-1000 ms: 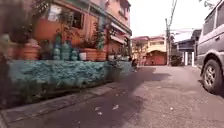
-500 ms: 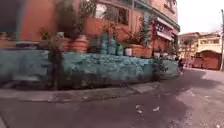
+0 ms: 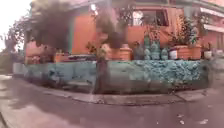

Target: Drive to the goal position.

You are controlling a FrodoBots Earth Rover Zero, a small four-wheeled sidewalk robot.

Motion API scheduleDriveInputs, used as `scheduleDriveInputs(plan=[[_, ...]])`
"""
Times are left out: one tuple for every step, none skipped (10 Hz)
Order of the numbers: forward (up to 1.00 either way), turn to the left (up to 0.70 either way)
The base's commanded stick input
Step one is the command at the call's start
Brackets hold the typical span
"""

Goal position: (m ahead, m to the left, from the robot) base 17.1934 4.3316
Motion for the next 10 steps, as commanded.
scheduleDriveInputs(plan=[[0.0,0.7],[0.0,0.7],[0.0,0.7],[0.0,0.7],[0.0,0.7],[0.0,0.59],[0.0,0.03],[0.0,0.0],[0.0,0.0],[0.0,0.0]])
